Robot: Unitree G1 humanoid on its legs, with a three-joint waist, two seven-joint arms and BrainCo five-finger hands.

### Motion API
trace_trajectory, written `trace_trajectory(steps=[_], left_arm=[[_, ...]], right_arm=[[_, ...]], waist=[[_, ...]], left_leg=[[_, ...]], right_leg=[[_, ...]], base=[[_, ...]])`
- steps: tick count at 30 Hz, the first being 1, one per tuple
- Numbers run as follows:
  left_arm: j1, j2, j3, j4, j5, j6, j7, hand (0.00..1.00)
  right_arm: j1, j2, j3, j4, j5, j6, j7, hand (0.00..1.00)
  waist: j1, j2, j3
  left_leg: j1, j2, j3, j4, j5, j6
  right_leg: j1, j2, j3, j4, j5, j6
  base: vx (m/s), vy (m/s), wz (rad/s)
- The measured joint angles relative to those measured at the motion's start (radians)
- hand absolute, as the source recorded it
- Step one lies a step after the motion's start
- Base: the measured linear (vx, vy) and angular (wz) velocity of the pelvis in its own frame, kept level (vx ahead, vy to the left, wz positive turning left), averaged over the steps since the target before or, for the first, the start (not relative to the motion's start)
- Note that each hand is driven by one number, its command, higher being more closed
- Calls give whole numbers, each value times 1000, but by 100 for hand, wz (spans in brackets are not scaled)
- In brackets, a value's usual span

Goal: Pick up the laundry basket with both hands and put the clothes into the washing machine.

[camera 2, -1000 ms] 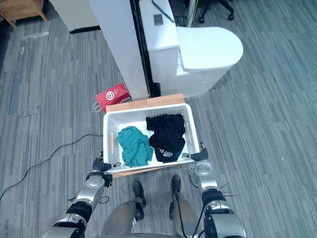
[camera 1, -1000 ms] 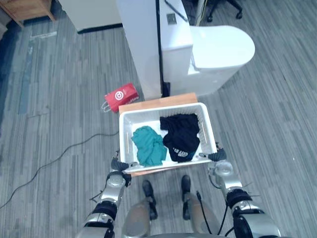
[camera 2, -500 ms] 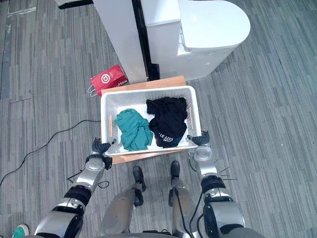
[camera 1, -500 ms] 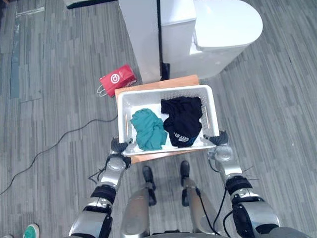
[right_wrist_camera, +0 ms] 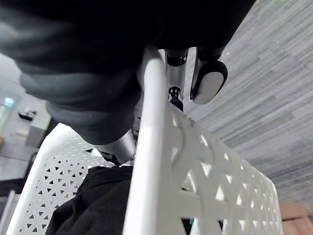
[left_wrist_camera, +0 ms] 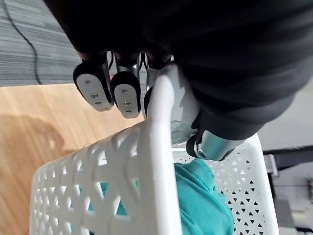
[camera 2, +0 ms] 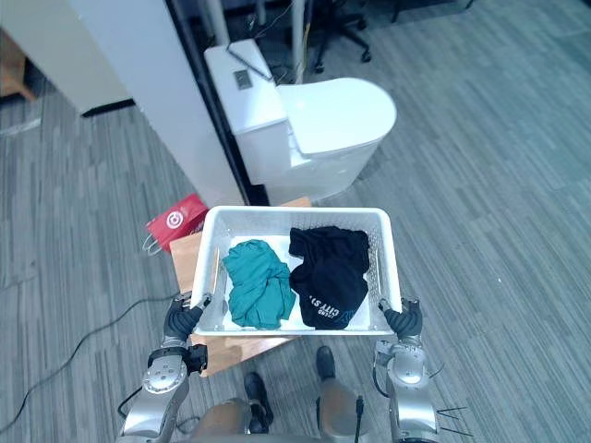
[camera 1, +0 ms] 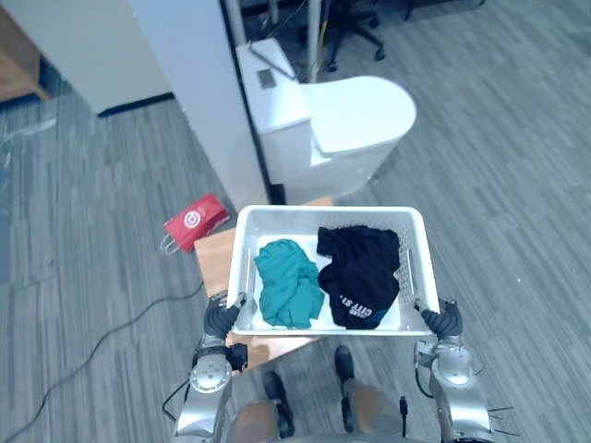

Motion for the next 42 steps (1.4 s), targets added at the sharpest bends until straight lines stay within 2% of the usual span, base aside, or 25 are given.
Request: trace_trajectory(steps=[2, 4, 7, 8, 10, 11, 12, 13, 14, 15, 17, 20, 21, 23, 25, 28, 29, 30, 32, 35, 36, 38, 40, 41, 42], left_arm=[[-4, 1, 0, -4, 0, 0, 0, 100], [-12, 9, 2, -2, 0, 0, 1, 100], [-26, 9, 8, 24, 0, 0, 2, 100], [-27, 8, 9, 34, 0, 1, 3, 100], [-47, -2, 6, 79, -1, 12, 3, 100], [-47, -2, 5, 84, -1, 14, 3, 100], [-50, 11, 3, 89, -2, 15, 2, 100], [-60, 29, 4, 89, -3, 15, 2, 100], [-75, 49, 16, 98, -10, 15, 4, 100], [-64, 30, 29, 100, -23, 15, 17, 100], [-10, -12, 53, 105, -34, 15, 28, 100], [38, -26, 46, 71, -42, 13, 34, 100], [37, -32, 44, 63, -42, 13, 35, 100], [38, -38, 48, 55, -42, 15, 37, 100], [39, -64, 45, 53, -41, 23, 42, 100], [37, -76, 42, 53, -40, 34, 40, 100], [43, -78, 40, 52, -40, 34, 40, 100], [37, -64, 41, 56, -40, 40, 40, 100], [41, -60, 35, 56, -40, 59, 41, 100], [44, -54, 35, 40, -40, 59, 45, 100], [43, -46, 35, 32, -40, 58, 45, 100], [29, -27, 31, 32, -40, 57, 44, 100], [26, -14, 27, 33, -36, 57, 44, 100], [25, -5, 7, 53, -34, 57, 44, 100], [24, -28, 0, 73, -32, 59, 43, 100]], right_arm=[[-7, 0, -2, 1, 0, -4, 1, 100], [-35, -1, -4, 21, 1, -5, 0, 100], [-66, -2, -3, 93, 5, -8, 1, 100], [-68, -3, -2, 99, 5, -8, 1, 100], [-77, -33, 6, 129, 4, -7, 2, 100], [-80, -40, 8, 132, 4, -4, 3, 100], [-85, -39, 22, 135, 6, -2, 1, 100], [-88, -30, 27, 135, 9, -2, -2, 100], [-112, -34, 41, 145, 13, -1, -11, 100], [-165, -63, 65, 161, 14, 6, -15, 100], [-204, -102, 112, 179, 13, 6, -14, 100], [-204, -141, 130, 180, 12, 7, -2, 100], [-203, -154, 130, 179, 12, 7, 1, 100], [-199, -158, 122, 179, 12, 9, 0, 100], [-186, -168, 110, 179, 13, 16, -1, 100], [-161, -134, 91, 173, 12, 20, 0, 100], [-152, -129, 84, 178, 10, 20, 4, 100], [-148, -97, 76, 187, 8, 21, 4, 100], [-145, -87, 67, 204, -1, 24, 8, 100], [-141, -87, 71, 200, -1, 24, 18, 100], [-145, -87, 72, 199, -1, 23, 22, 100], [-149, -88, 72, 196, 0, 16, 23, 100], [-144, -83, 73, 195, 0, 16, 23, 100], [-134, -97, 71, 198, -1, 19, 23, 100], [-126, -106, 63, 198, -1, 21, 25, 100]], waist=[[0, -3, -8], [-3, -2, -16], [-4, -3, -41], [-4, 0, -46], [-13, 25, -54], [-8, 28, -55], [-13, 33, -58], [-30, 28, -59], [-4, 9, -57], [42, 9, -54], [84, 30, -45], [94, 41, -50], [104, 43, -47], [112, 48, -44], [117, 67, -51], [115, 15, -69], [113, 14, -74], [103, -24, -73], [83, -14, -66], [78, 45, -59], [79, 57, -59], [51, 73, -49], [27, 23, -45], [19, 17, -37], [27, 50, -43]], left_leg=[[11, 22, 73, 24, -20, -4], [39, 64, 205, 54, -42, -10], [102, 114, 368, 89, -62, -41], [118, 123, 396, 105, -71, -55], [149, 245, 429, 301, -92, -74], [145, 294, 424, 392, -87, -46], [99, 390, 359, 565, -62, 101], [61, 425, 308, 619, -47, 177], [-25, 415, 79, 729, -47, 201], [-90, 282, -149, 833, -109, 129], [-150, 106, -323, 844, -172, 107], [-308, -18, -436, 586, -182, 44], [-371, -35, -451, 467, -147, -12], [-411, -51, -444, 302, -80, -61], [-425, -53, -417, 225, 13, -24], [-388, -116, -345, 251, 49, 84], [-321, -133, -352, 206, 68, 169], [-280, -163, -362, 192, 58, 167], [-174, -181, -400, 157, 11, 165], [-18, -133, -450, 91, -58, 132], [10, -111, -461, 79, -78, 120], [89, -60, -497, 32, -105, 86], [171, -76, -501, -13, -114, 70], [235, -64, -523, -11, -147, 33], [248, -26, -541, 21, -152, 26]], right_leg=[[-20, -28, -143, -4, -18, -32], [-56, -115, -561, 67, -42, -84], [-52, -209, -975, 208, -65, -193], [-49, -204, -984, 216, -44, -161], [-64, -112, -854, 228, -70, -149], [-62, -88, -815, 226, -78, -157], [-55, -20, -751, 208, -90, -175], [-48, 20, -718, 186, -92, -184], [-39, 74, -650, 161, -87, -209], [-16, 127, -526, 128, -77, -222], [73, 166, -405, 66, -72, -205], [156, 155, -377, 1, -130, -160], [174, 141, -403, -11, -151, -127], [224, 146, -399, -45, -125, -167], [268, 167, -387, -45, -170, -186], [219, 99, -426, 226, -324, -116], [135, 69, -441, 493, -373, -6], [59, 14, -440, 716, -368, 52], [-35, -75, -467, 979, -409, -33], [-156, -99, -454, 934, -446, -99], [-211, -90, -434, 867, -442, -100], [-300, -72, -348, 549, -329, -23], [-308, -126, -242, 229, -164, 67], [-309, -135, -242, 275, -19, 54], [-309, -107, -235, 337, 2, 17]], base=[[-86, 20, -129], [-3, -3, -161], [112, -93, -168], [197, -182, -199], [275, -237, -183], [275, -246, -178], [211, -214, -112], [152, -255, -120], [124, -210, -186], [195, -182, -236], [271, -97, -239], [232, -59, -130], [272, -15, -107], [344, -8, -77], [496, 44, -52], [635, 72, -6], [662, 39, 22], [807, 13, 43], [539, -33, 41], [645, -71, 25], [662, -185, 38], [786, -268, 60], [617, -283, 66], [715, -323, 48], [706, -310, 37]])
